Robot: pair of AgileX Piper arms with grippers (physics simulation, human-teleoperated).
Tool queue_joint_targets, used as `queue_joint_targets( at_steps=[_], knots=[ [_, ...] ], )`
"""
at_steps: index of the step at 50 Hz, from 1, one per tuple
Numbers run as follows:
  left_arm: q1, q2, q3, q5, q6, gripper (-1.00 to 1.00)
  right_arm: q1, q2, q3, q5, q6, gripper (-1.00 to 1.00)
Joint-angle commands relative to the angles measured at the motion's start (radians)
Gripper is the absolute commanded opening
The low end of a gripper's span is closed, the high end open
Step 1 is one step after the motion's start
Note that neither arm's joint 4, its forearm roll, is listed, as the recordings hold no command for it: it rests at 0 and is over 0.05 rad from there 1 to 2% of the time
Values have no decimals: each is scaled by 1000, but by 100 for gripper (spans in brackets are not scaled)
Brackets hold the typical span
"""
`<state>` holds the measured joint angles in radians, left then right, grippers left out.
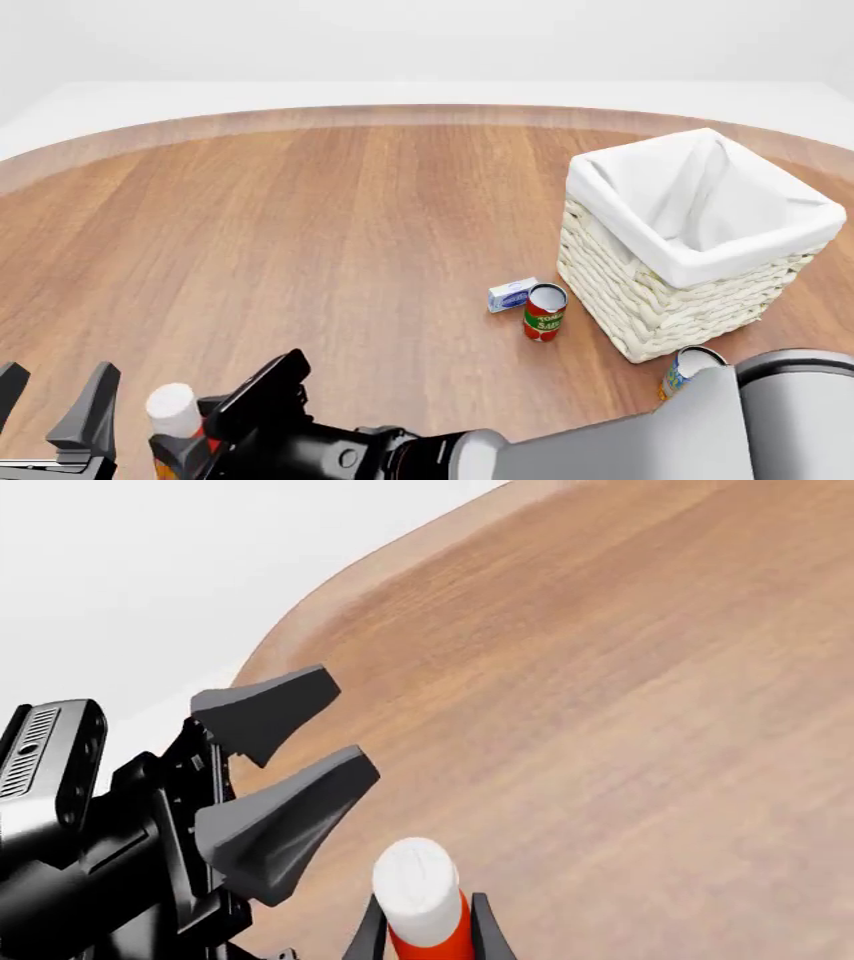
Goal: Pick up the ketchup, and put it in the basket.
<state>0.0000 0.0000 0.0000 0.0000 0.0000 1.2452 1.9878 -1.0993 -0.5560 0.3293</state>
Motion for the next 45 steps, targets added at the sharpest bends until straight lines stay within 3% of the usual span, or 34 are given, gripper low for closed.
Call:
queue_joint_targets(
  at_steps=[1, 15, 45],
  knots=[
    [0, 0, 0, 0, 0, 100, -47, -26, -7, 5, 13, -100],
    [0, 0, 0, 0, 0, 100, -123, -77, 0, 5, 2, -100],
    [0, 0, 0, 0, 0, 100, -341, -280, 83, -49, -79, -100]
  ],
)
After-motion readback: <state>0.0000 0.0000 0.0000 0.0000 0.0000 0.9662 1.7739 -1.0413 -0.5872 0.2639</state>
